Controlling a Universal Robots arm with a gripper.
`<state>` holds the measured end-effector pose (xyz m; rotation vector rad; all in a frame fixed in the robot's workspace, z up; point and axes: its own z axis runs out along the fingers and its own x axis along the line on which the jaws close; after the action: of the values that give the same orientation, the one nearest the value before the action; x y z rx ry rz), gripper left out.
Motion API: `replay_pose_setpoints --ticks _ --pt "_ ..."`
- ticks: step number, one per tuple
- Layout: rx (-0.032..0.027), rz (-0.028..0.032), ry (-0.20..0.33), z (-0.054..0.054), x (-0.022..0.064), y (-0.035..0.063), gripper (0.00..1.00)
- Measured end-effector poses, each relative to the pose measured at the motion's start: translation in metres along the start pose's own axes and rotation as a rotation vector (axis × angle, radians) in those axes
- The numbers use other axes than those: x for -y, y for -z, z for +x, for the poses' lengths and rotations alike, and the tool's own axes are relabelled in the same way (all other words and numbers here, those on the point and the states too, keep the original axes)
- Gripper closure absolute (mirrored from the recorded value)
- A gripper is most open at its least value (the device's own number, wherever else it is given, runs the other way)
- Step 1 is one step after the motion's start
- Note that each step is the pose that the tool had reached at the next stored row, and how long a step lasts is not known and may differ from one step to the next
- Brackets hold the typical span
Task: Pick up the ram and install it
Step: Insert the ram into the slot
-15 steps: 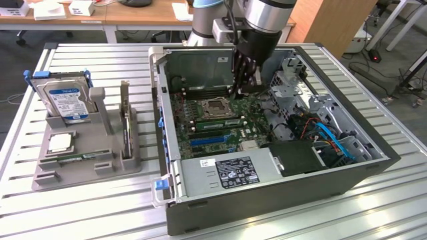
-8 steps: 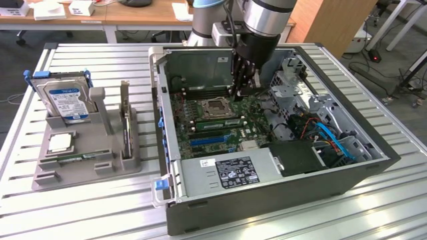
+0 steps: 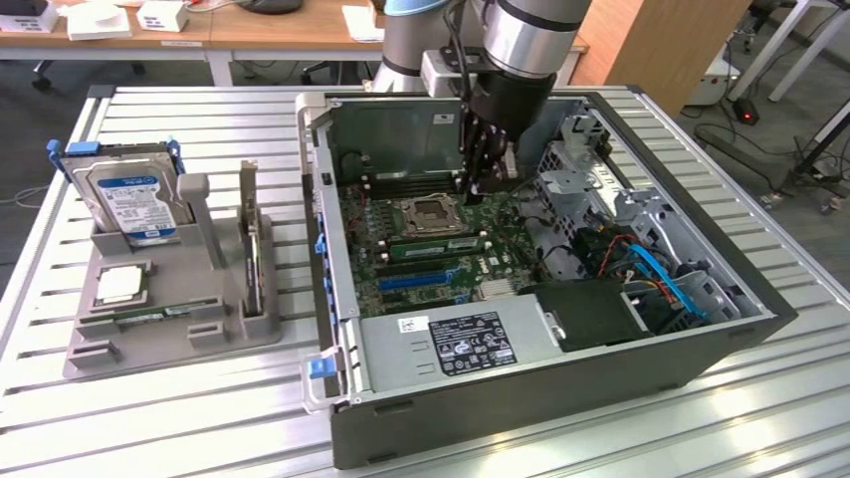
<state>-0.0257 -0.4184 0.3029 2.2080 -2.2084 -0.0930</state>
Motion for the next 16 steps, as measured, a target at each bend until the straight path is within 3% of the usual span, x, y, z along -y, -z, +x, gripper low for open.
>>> replay_pose_setpoints --ticks 16 --pt "0.0 0.0002 0.0 0.0002 -0.0032 -0.0065 0.76"
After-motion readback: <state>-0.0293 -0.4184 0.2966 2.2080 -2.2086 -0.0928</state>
